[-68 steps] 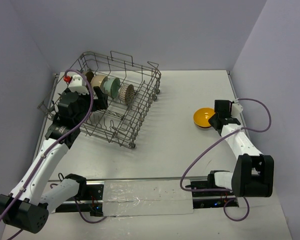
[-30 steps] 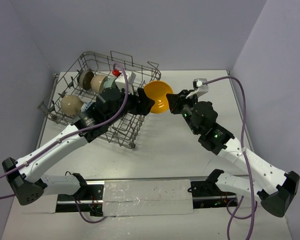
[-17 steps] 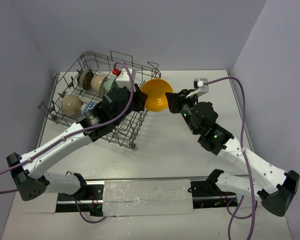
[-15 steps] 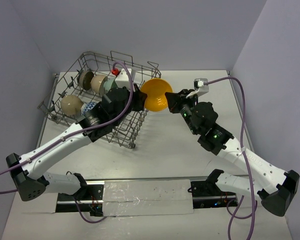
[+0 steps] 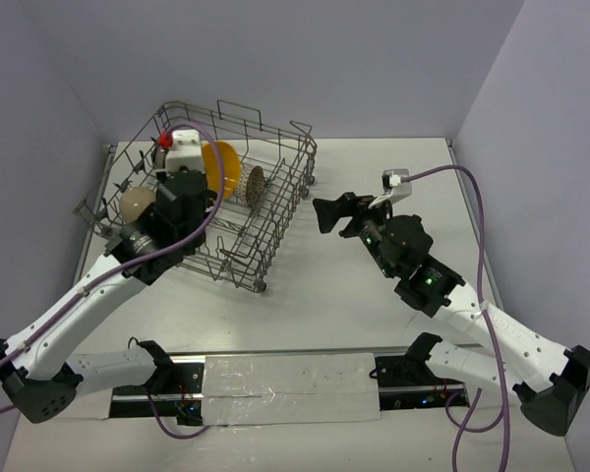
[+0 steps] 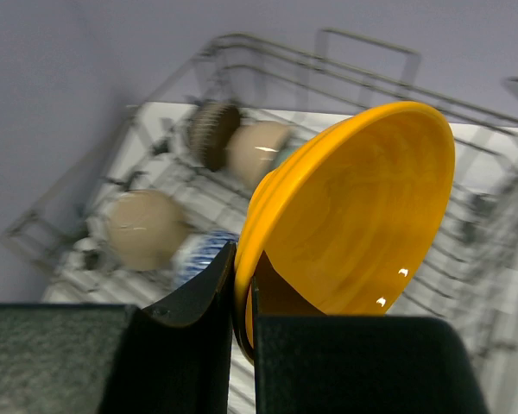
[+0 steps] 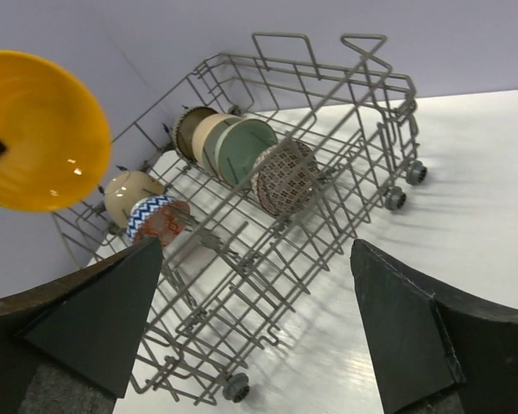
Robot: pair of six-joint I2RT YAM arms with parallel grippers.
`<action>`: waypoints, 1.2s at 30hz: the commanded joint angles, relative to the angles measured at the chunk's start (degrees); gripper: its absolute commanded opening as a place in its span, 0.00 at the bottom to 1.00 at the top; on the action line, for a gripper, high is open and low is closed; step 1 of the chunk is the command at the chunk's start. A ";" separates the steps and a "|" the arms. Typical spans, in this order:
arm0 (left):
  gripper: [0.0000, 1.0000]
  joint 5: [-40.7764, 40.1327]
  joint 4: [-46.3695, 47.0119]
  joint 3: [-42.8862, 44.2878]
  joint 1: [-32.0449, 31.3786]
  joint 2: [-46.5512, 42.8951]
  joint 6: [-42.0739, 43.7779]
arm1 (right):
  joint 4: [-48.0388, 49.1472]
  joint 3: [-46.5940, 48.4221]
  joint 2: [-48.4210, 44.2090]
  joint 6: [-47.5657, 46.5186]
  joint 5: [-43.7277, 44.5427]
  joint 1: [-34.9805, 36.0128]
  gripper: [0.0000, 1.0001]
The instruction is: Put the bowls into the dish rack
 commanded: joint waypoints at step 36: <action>0.00 -10.87 0.38 -8.95 9.52 21.18 21.41 | 1.40 -14.75 -15.25 -4.11 18.33 -2.59 1.00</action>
